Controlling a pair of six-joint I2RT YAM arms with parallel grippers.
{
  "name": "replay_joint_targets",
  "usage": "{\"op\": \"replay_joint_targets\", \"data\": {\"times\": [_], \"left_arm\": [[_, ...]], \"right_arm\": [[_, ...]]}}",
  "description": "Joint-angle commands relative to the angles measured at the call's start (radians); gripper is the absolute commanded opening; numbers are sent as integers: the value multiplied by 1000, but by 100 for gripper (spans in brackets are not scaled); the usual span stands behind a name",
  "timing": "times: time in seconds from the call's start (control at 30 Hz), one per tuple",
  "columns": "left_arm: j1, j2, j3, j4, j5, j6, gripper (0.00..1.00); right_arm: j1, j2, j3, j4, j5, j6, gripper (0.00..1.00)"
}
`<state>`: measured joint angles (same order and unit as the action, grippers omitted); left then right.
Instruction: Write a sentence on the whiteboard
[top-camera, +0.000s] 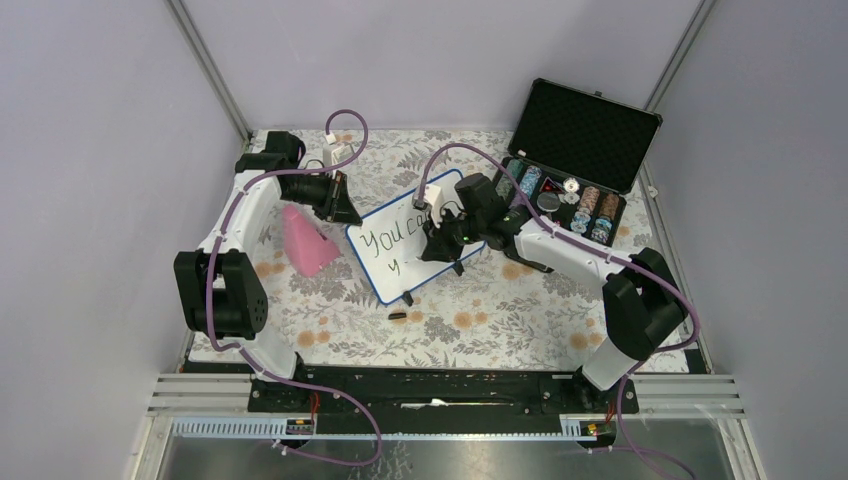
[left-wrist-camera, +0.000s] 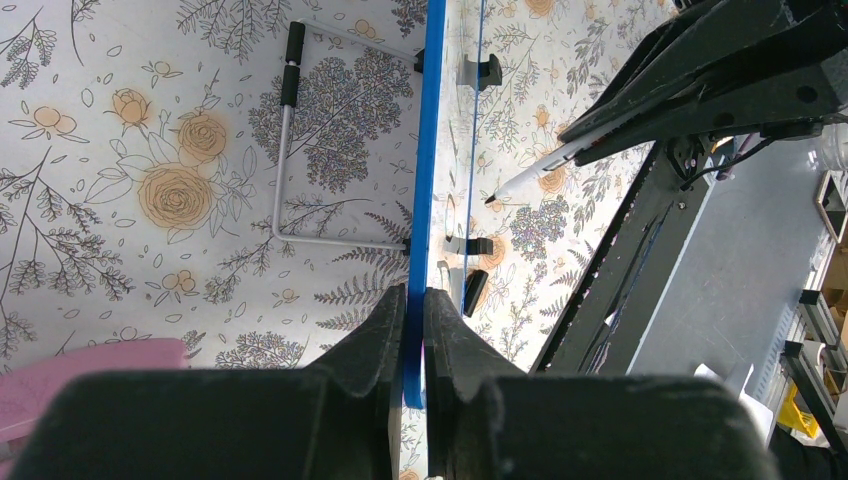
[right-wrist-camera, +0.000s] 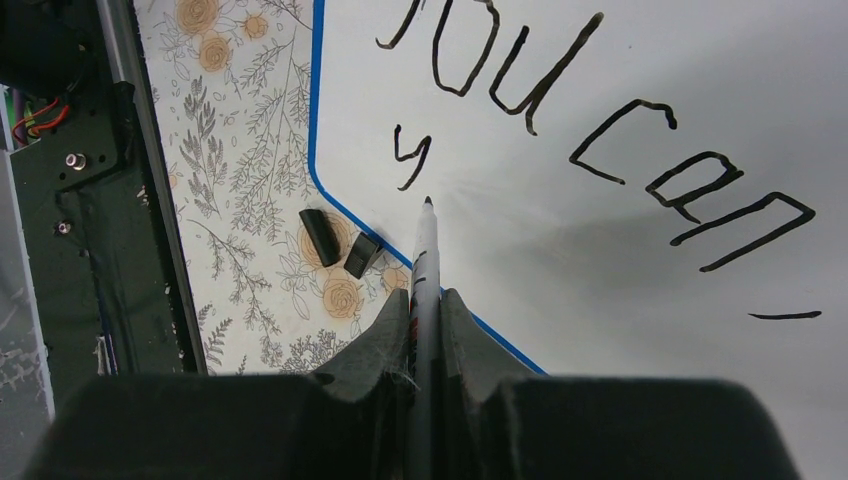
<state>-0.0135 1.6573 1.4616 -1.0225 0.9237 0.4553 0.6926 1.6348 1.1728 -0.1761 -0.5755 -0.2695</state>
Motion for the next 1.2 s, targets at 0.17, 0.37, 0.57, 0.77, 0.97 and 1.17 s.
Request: {"op": "replay_joint_targets", "data": {"times": [0.17, 0.37, 0.57, 0.77, 0.97, 1.17], "left_arm": [[6, -31, -6, 29, -16, 17, 0], [6, -32, -7, 30, -16, 17, 0], [6, -30, -6, 29, -14, 19, 0], [6, -31, -5, 30, -16, 19, 0], [6, -28, -6, 30, -15, 19, 0], [6, -28, -8, 29, -16, 20, 0]], "right_arm": [[3, 4, 39, 29, -7, 7, 0], [3, 21, 58, 32, -2, 8, 0], [3, 36, 72, 32, -2, 10, 0], [5, 50, 83, 33, 0, 10, 0], [5, 59, 86, 42, 2, 11, 0], [7, 71, 96, 43, 2, 12, 0]]}}
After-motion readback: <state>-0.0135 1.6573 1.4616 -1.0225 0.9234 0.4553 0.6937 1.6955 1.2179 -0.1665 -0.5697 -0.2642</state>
